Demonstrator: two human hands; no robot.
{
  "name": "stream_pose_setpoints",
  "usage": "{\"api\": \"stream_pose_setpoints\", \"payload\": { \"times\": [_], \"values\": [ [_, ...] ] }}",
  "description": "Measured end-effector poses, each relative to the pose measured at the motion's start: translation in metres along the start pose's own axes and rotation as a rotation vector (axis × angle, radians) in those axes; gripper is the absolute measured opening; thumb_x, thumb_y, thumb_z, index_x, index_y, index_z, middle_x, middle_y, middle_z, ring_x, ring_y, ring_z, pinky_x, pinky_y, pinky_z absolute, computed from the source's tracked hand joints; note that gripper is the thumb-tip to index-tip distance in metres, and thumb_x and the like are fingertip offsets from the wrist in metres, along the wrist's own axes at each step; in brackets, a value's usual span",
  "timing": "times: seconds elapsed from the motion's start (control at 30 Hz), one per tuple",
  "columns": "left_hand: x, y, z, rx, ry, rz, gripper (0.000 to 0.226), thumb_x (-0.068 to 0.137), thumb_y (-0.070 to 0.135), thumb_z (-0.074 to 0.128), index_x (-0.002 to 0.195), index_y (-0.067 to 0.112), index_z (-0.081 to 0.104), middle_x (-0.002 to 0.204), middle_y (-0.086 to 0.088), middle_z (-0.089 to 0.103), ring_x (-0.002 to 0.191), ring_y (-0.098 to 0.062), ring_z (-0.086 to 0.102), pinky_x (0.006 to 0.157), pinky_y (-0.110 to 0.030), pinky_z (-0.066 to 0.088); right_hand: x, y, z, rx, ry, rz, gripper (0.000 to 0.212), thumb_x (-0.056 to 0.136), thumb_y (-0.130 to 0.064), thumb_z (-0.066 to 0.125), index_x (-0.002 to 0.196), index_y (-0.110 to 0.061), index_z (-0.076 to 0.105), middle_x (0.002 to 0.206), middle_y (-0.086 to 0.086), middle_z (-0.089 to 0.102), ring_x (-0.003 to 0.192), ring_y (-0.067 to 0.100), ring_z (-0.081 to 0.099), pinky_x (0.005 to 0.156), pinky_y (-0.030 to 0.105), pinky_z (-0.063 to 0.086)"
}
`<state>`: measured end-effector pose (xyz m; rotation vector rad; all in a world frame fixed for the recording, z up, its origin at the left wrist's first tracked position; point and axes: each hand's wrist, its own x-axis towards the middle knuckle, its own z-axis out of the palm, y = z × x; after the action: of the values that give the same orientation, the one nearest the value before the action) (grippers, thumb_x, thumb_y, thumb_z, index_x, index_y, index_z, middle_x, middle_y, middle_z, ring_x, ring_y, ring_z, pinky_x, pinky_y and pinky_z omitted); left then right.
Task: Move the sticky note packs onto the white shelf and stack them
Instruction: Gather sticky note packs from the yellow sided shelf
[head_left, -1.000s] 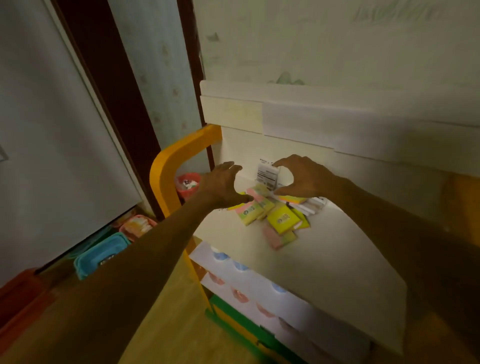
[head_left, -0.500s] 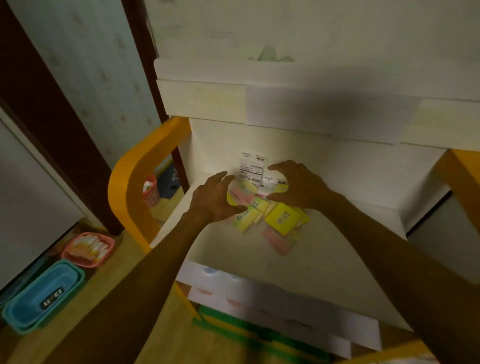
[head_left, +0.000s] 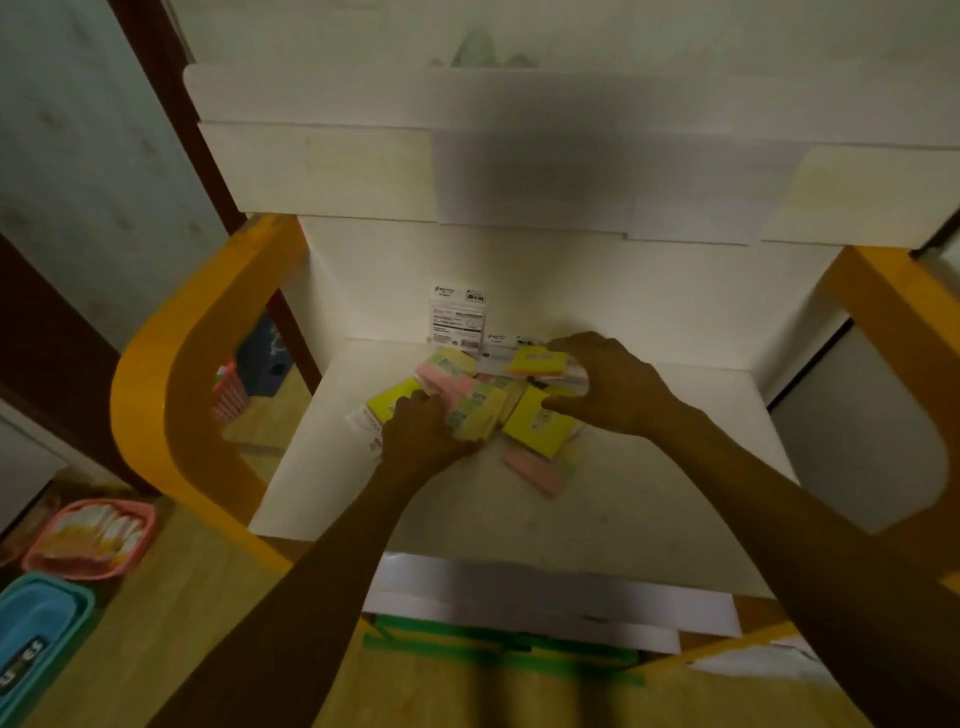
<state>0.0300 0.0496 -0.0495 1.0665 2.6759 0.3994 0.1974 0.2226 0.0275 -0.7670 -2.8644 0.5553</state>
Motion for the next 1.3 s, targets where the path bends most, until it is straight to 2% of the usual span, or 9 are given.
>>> {"api": "stream_pose_setpoints", "payload": {
  "times": [0.07, 0.13, 0.33, 0.7, 0.9, 1.03, 1.2, 1.3],
  "values": [
    [0.002, 0.0, 0.005, 0.016, 0.025, 0.011, 0.073, 0.064, 0.062, 0.073, 0.111, 0.009, 0.056, 0.114, -0.014, 0.055, 0.108, -0.03, 0.049, 0.081, -0.038, 0.045, -0.003, 0.003, 0.005, -0.006, 0.002, 0.027, 0.074, 0.077, -0.052, 0.072, 0.142, -0.035, 0.041, 0.148, -0.005, 0.039, 0.134, 0.02, 0.038, 0.103, 0.039, 0.04],
    [0.006, 0.001, 0.008, 0.025, 0.025, 0.009, 0.071, 0.064, 0.06, 0.075, 0.108, 0.007, 0.057, 0.112, -0.015, 0.055, 0.108, -0.031, 0.048, 0.082, -0.038, 0.043, -0.005, 0.004, 0.012, -0.025, -0.003, 0.058, 0.073, 0.078, -0.054, 0.071, 0.142, -0.035, 0.04, 0.15, -0.006, 0.037, 0.137, 0.02, 0.035, 0.103, 0.04, 0.039],
    [0.006, 0.003, 0.012, 0.016, 0.06, 0.006, 0.07, 0.063, 0.055, 0.077, 0.109, 0.006, 0.058, 0.113, -0.016, 0.054, 0.109, -0.032, 0.047, 0.082, -0.037, 0.042, -0.007, -0.005, 0.035, -0.078, -0.004, 0.076, 0.067, 0.079, -0.054, 0.068, 0.139, -0.033, 0.044, 0.145, -0.005, 0.042, 0.132, 0.02, 0.039, 0.098, 0.037, 0.042],
    [0.002, 0.001, 0.012, -0.013, 0.077, 0.001, 0.07, 0.062, 0.057, 0.077, 0.111, 0.011, 0.058, 0.114, -0.013, 0.053, 0.108, -0.03, 0.047, 0.079, -0.036, 0.041, -0.005, -0.015, 0.079, -0.207, -0.034, 0.145, 0.087, 0.068, -0.067, 0.067, 0.141, -0.028, 0.039, 0.146, 0.003, 0.041, 0.132, 0.026, 0.039, 0.105, 0.039, 0.038],
    [0.001, 0.003, 0.008, -0.004, 0.057, -0.017, 0.073, 0.062, 0.061, 0.075, 0.113, 0.012, 0.056, 0.116, -0.01, 0.052, 0.111, -0.028, 0.046, 0.08, -0.035, 0.042, -0.005, -0.014, 0.078, -0.208, -0.019, 0.136, 0.088, 0.069, -0.067, 0.066, 0.143, -0.029, 0.037, 0.145, 0.004, 0.041, 0.131, 0.027, 0.04, 0.105, 0.039, 0.037],
    [0.007, 0.007, -0.01, -0.015, 0.035, 0.016, 0.088, 0.06, 0.061, 0.077, 0.125, 0.009, 0.05, 0.125, -0.013, 0.048, 0.117, -0.029, 0.044, 0.087, -0.039, 0.045, -0.008, -0.011, 0.07, -0.214, 0.009, 0.119, 0.085, 0.071, -0.066, 0.066, 0.142, -0.03, 0.038, 0.144, 0.002, 0.042, 0.13, 0.025, 0.041, 0.104, 0.036, 0.037],
    [0.014, 0.017, -0.046, -0.07, 0.062, 0.073, 0.082, 0.061, 0.049, 0.08, 0.126, 0.01, 0.048, 0.12, -0.012, 0.046, 0.109, -0.029, 0.051, 0.084, -0.037, 0.048, -0.009, -0.009, 0.065, -0.215, -0.037, 0.118, 0.085, 0.072, -0.065, 0.067, 0.143, -0.029, 0.037, 0.144, 0.003, 0.041, 0.132, 0.025, 0.039, 0.103, 0.039, 0.04],
    [0.017, 0.02, -0.064, -0.056, 0.057, 0.095, 0.082, 0.061, 0.049, 0.082, 0.125, 0.01, 0.048, 0.118, -0.01, 0.045, 0.103, -0.028, 0.056, 0.083, -0.039, 0.052, -0.007, -0.012, 0.066, -0.204, -0.076, 0.125, 0.087, 0.071, -0.065, 0.068, 0.143, -0.027, 0.038, 0.145, 0.002, 0.041, 0.133, 0.025, 0.038, 0.102, 0.041, 0.042]
  ]
}}
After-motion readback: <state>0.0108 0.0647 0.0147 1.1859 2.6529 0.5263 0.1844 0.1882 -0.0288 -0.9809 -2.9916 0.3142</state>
